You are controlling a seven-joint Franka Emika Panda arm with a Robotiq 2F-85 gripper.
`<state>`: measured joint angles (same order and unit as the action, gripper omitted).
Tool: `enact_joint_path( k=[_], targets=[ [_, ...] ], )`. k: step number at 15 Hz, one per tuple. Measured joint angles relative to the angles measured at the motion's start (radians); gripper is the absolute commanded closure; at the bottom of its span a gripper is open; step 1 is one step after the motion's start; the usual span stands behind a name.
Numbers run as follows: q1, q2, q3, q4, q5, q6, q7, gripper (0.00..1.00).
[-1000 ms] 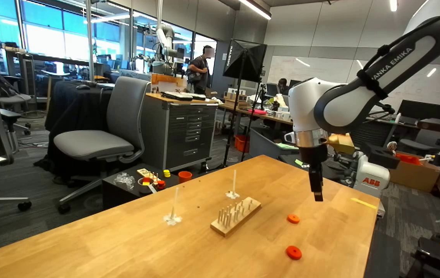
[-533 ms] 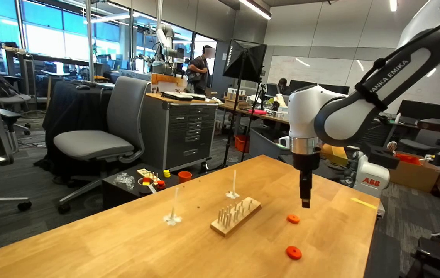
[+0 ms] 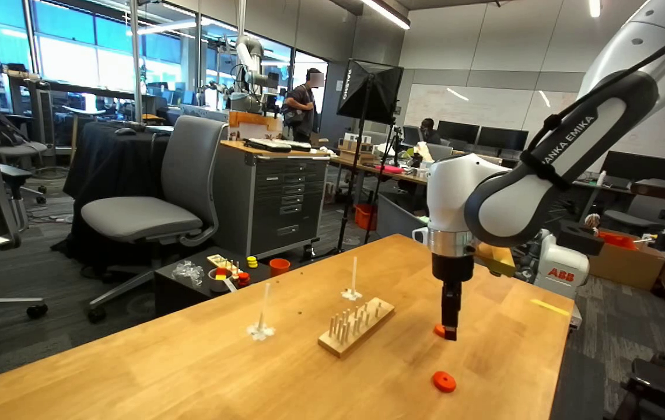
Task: Put the right orange object on the wooden board
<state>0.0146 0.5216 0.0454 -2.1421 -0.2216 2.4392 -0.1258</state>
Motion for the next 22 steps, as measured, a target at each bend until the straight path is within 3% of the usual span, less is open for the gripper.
enact_joint_path(
  k=[6, 11, 22],
  targets=[
    [0.004, 0.02, -0.01, 0.015, -0.018, 0.0, 0.001, 0.0],
    [0.08, 0.018, -0.08, 0.013, -0.246, -0.079, 0.006, 0.0],
    [0.08, 0.026, -0.073, 0.012, -0.211, -0.023, 0.049, 0.0]
  ],
)
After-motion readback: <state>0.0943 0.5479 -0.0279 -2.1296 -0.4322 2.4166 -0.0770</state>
